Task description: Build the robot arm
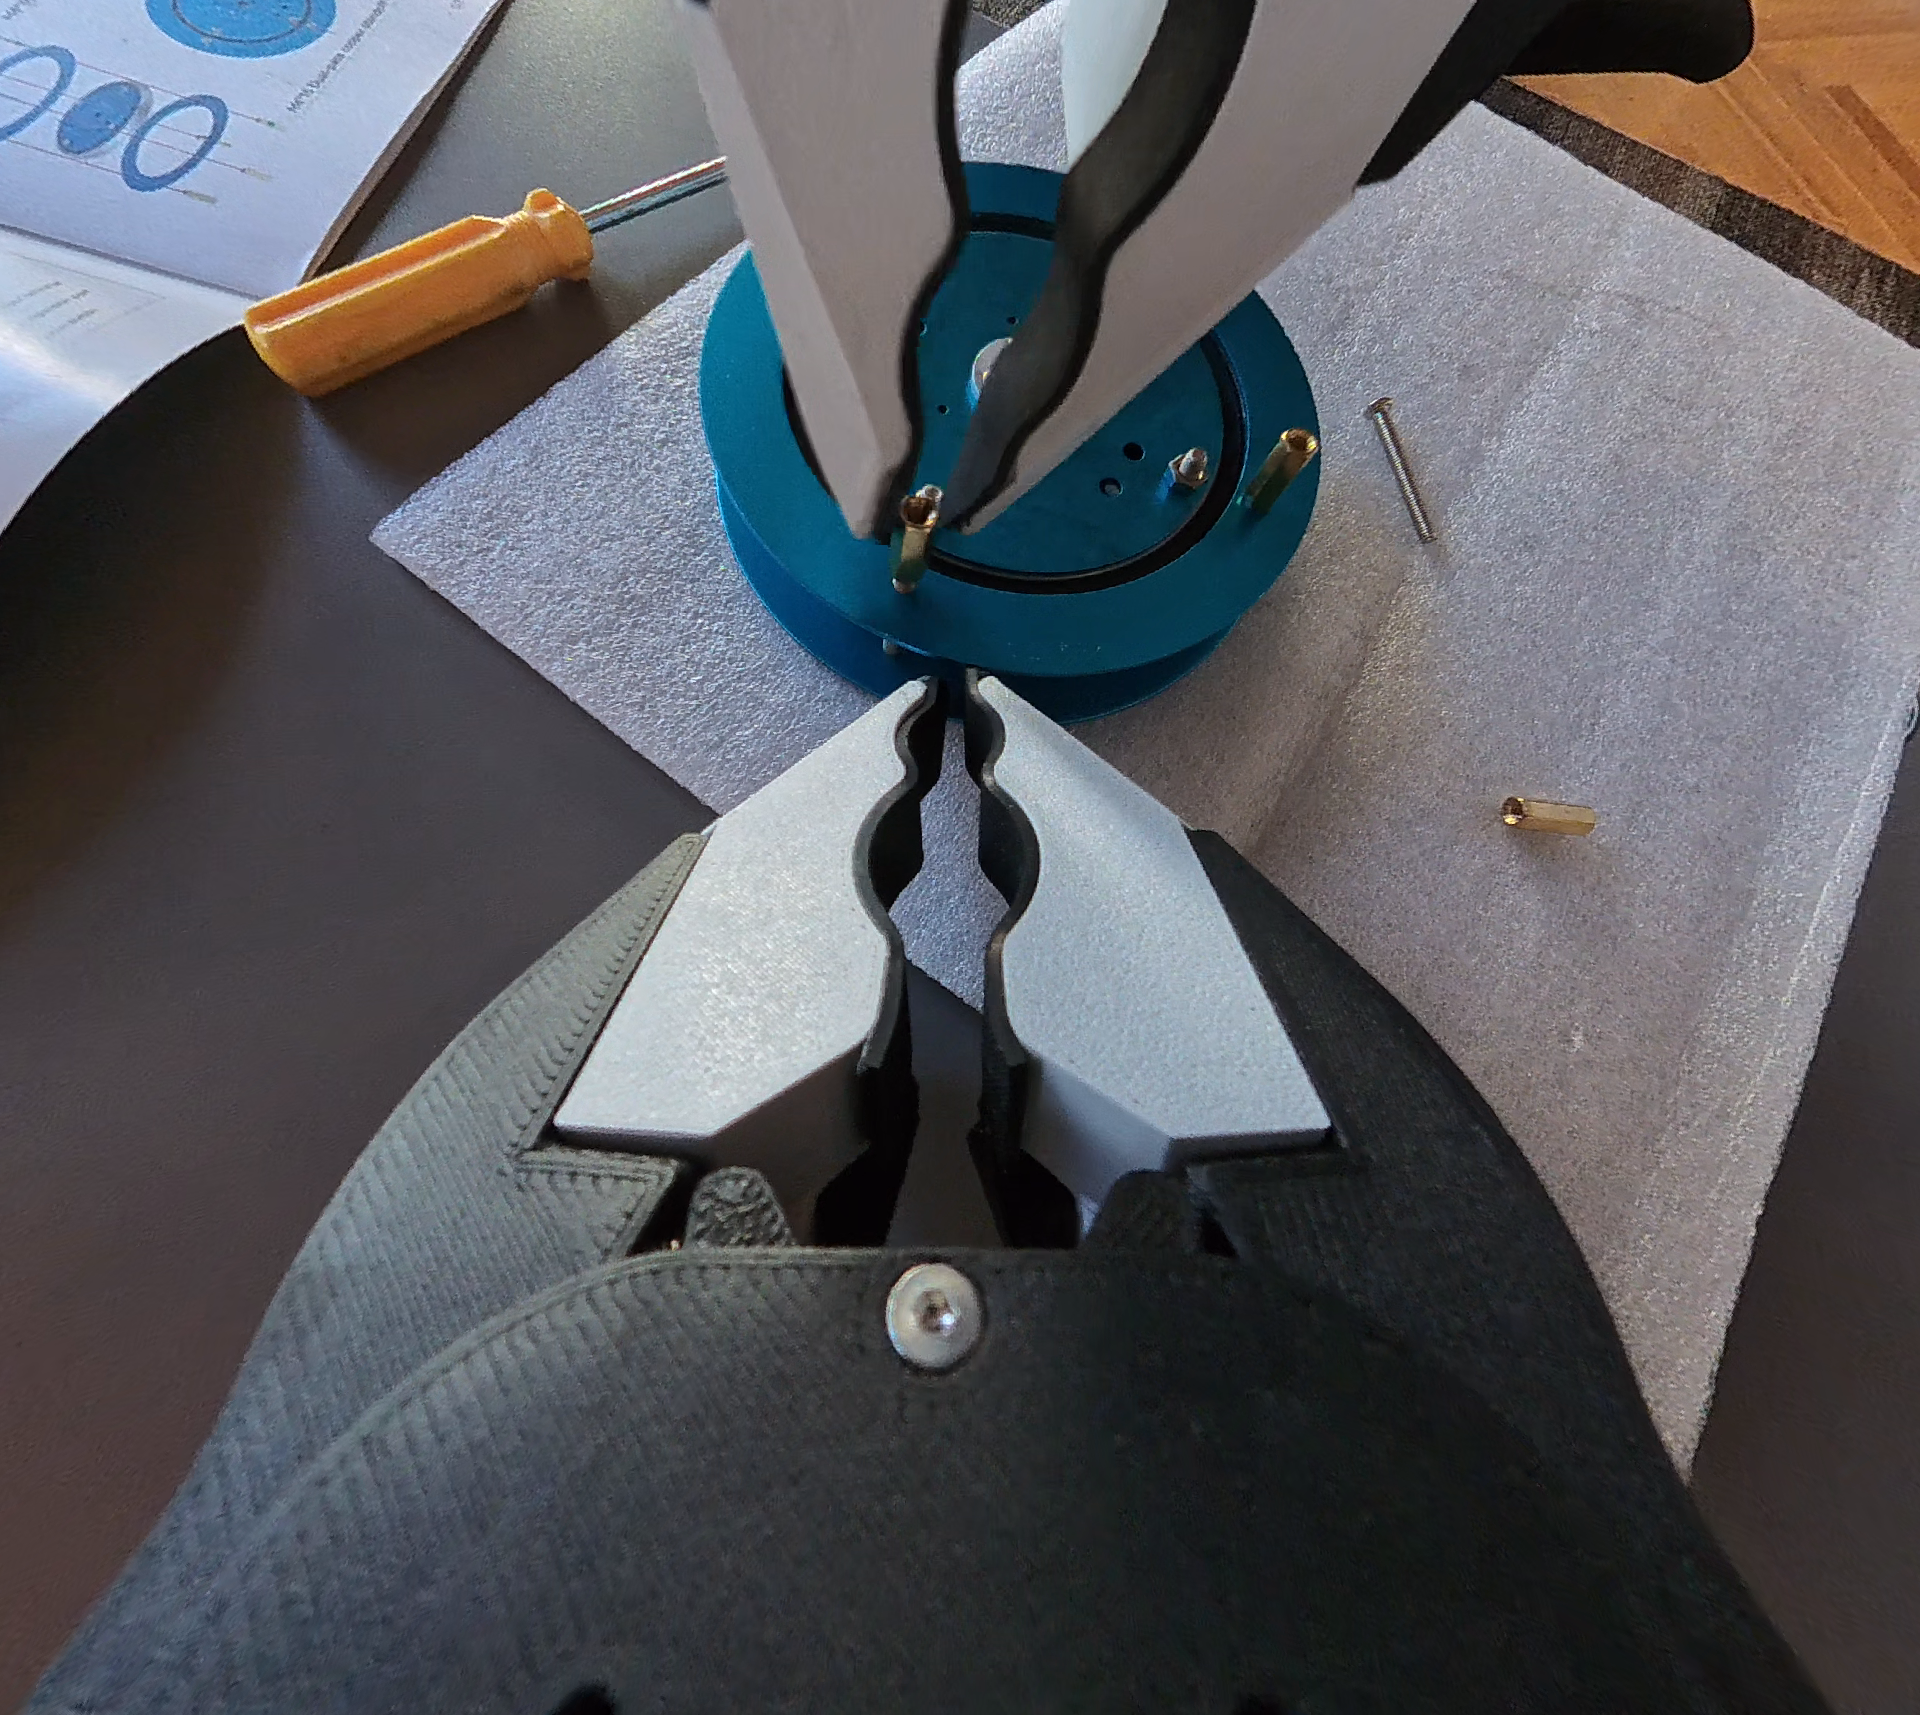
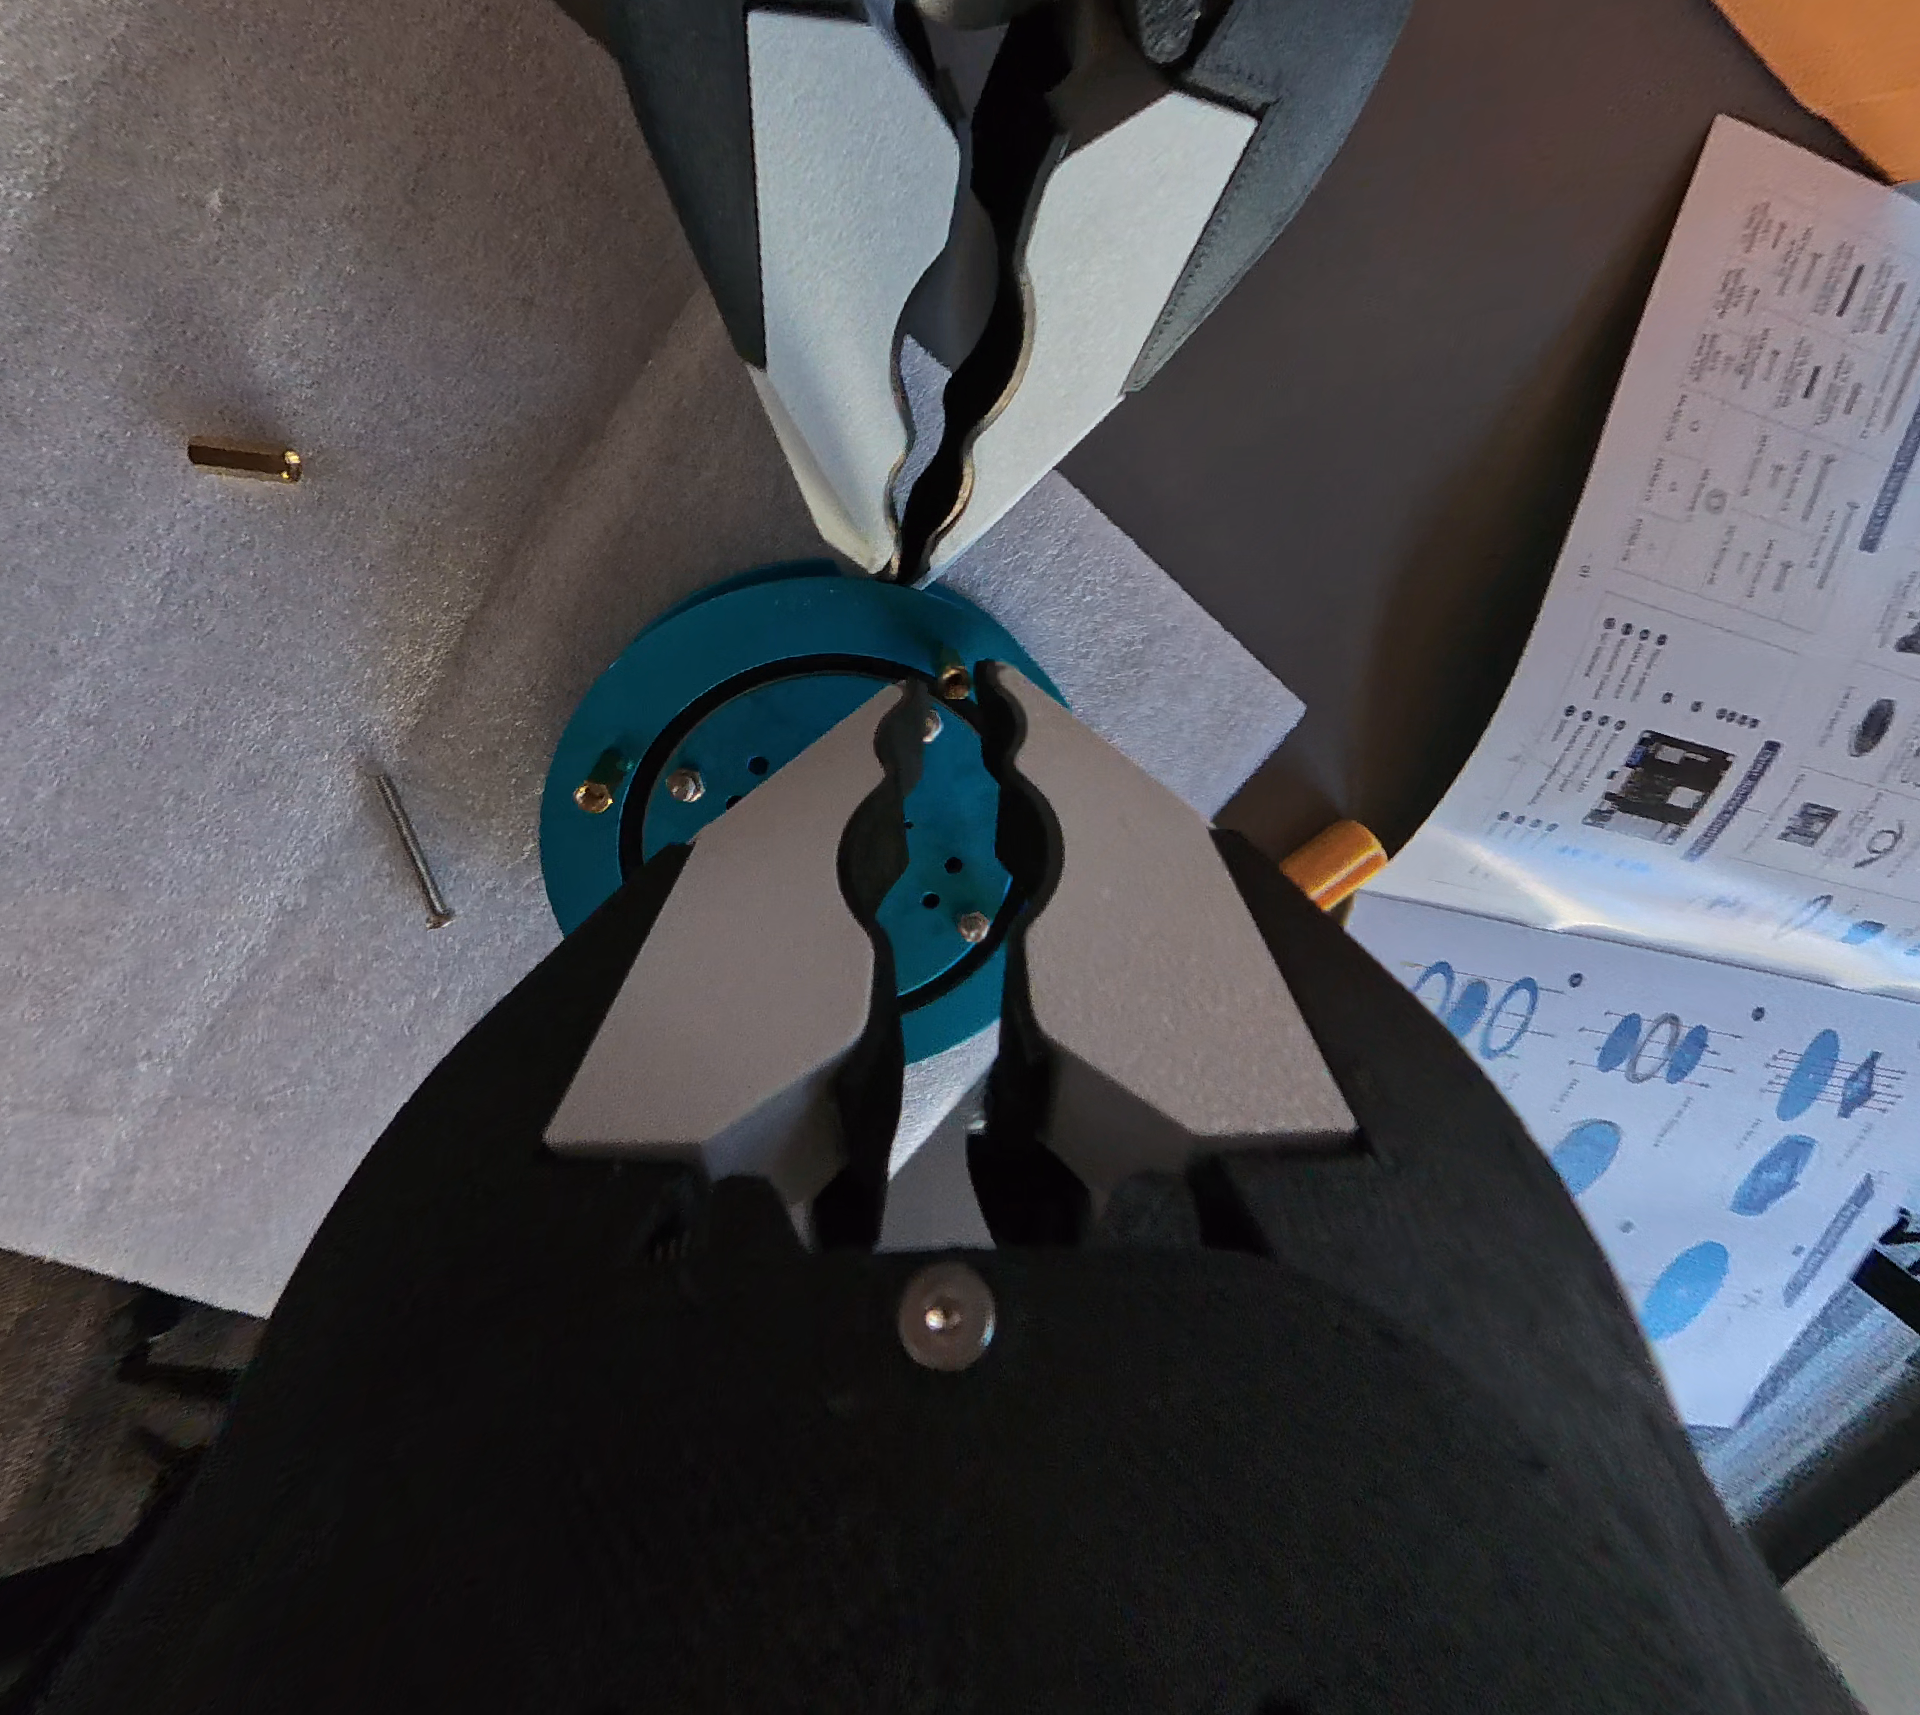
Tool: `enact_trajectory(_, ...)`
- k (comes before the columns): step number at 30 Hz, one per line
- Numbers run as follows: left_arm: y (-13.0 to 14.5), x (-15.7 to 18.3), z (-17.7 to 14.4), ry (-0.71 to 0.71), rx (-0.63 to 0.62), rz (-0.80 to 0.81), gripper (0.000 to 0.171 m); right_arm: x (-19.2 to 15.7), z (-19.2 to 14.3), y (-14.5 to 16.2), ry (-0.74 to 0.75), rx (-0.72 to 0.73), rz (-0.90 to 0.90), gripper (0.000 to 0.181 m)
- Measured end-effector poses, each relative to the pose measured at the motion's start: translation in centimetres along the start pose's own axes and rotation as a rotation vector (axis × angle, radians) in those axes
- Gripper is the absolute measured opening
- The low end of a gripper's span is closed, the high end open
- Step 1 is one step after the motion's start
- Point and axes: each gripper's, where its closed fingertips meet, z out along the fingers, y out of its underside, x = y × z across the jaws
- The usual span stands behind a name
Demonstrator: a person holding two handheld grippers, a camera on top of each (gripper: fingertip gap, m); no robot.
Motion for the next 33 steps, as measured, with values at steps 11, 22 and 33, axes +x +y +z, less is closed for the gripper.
enact_trajectory(11,0.0,0.0,0.0,0.012,-0.003,-0.014,0.001,0.0,0.4,0.1,0.009,0.067,0.285,0.005)
enact_trajectory(22,0.0,0.0,0.0,0.019,-0.002,-0.027,0.000,0.5,0.1,0.1,0.118,0.134,0.548,0.016)
enact_trajectory(33,0.1,0.2,0.0,0.016,-0.004,-0.012,0.000,-0.1,0.3,-0.1,-0.053,0.048,0.076,0.006)
